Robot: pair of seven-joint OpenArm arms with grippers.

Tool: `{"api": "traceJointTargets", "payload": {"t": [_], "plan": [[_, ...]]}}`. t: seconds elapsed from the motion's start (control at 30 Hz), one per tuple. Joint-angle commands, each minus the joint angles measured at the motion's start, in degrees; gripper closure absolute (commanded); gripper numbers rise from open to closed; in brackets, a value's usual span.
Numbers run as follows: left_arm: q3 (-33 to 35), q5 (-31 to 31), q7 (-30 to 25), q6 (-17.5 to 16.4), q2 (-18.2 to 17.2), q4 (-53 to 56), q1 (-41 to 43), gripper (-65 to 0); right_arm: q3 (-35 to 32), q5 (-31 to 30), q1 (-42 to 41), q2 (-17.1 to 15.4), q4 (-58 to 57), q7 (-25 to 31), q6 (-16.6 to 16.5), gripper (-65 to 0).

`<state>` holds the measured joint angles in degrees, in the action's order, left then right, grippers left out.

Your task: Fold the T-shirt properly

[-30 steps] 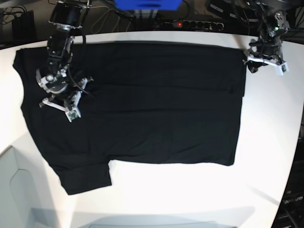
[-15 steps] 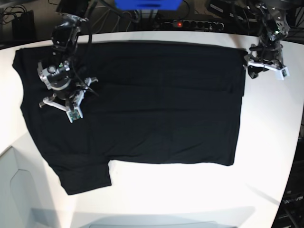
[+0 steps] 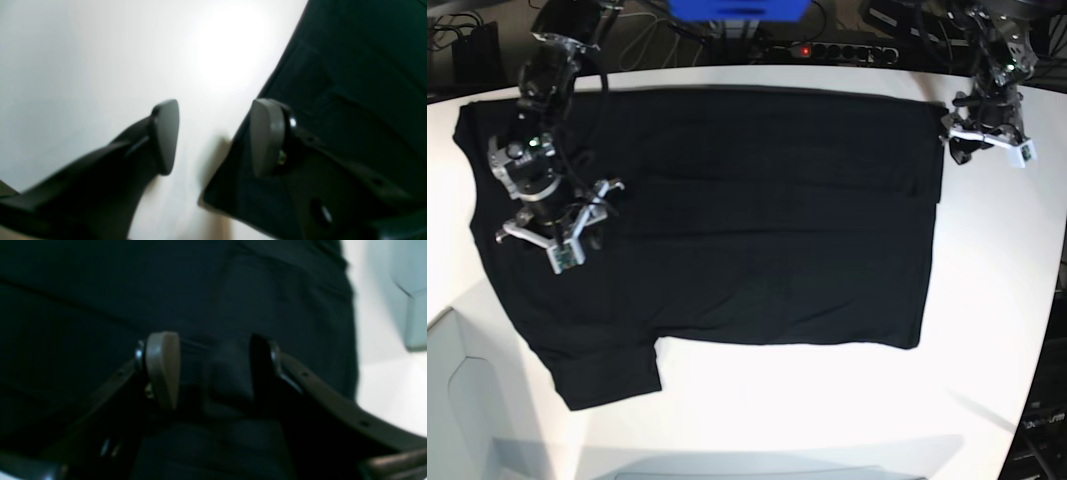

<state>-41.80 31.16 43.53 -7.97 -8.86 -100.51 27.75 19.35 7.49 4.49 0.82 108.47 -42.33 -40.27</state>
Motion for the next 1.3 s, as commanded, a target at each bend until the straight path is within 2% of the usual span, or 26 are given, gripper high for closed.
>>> {"api": "traceJointTargets", "payload": {"t": [0.0,0.13,0.23,0.43,0.6,0.9,1.0,1.17,1.27], "plan": [[-0.4,0.4,-0.8,0.0,-0.8,-0.8,0.2,-33.1,1.5,-0.8,-2.0,-0.3,1.0,1.3,0.3,-34.0],[-0.3,0.4,-0.8,0.0,-0.8,-0.8,0.2,-33.1,5.9,-0.8,-5.9,-0.5,-2.2,0.9,0.3,-34.2],[-0.2,0.4,-0.8,0.0,-0.8,-0.8,0.2,-33.1,6.0,-0.7,-7.9,-3.5,-8.2,0.9,0.3,-34.2],[-0.2,0.4,-0.8,0.0,-0.8,-0.8,0.2,-33.1,6.0,-0.8,-11.0,-7.5,-20.1,1.2,0.3,-34.3],[-0.2,0.4,-0.8,0.1,-0.6,-0.8,0.2,-33.1,6.3,-0.7,-12.2,-7.8,-25.3,1.3,0.3,-34.3],[-0.2,0.4,-0.8,0.1,-0.4,-0.9,0.2,-33.1,5.9,-0.7,-11.9,-9.5,-28.3,1.3,0.3,-33.5],[-0.2,0.4,-0.8,0.2,-0.3,-1.0,0.2,-33.1,5.9,-0.8,-11.9,-9.6,-28.2,1.3,0.3,-25.6],[-0.3,0.4,-0.8,0.1,-0.3,-1.0,0.2,-33.1,6.3,-0.8,-12.4,-9.7,-26.3,1.3,0.3,-1.2],[-0.2,0.4,-0.8,0.1,-0.3,-1.1,0.2,-33.1,6.4,-0.8,-12.4,-9.7,-24.2,1.3,0.3,0.0]]}}
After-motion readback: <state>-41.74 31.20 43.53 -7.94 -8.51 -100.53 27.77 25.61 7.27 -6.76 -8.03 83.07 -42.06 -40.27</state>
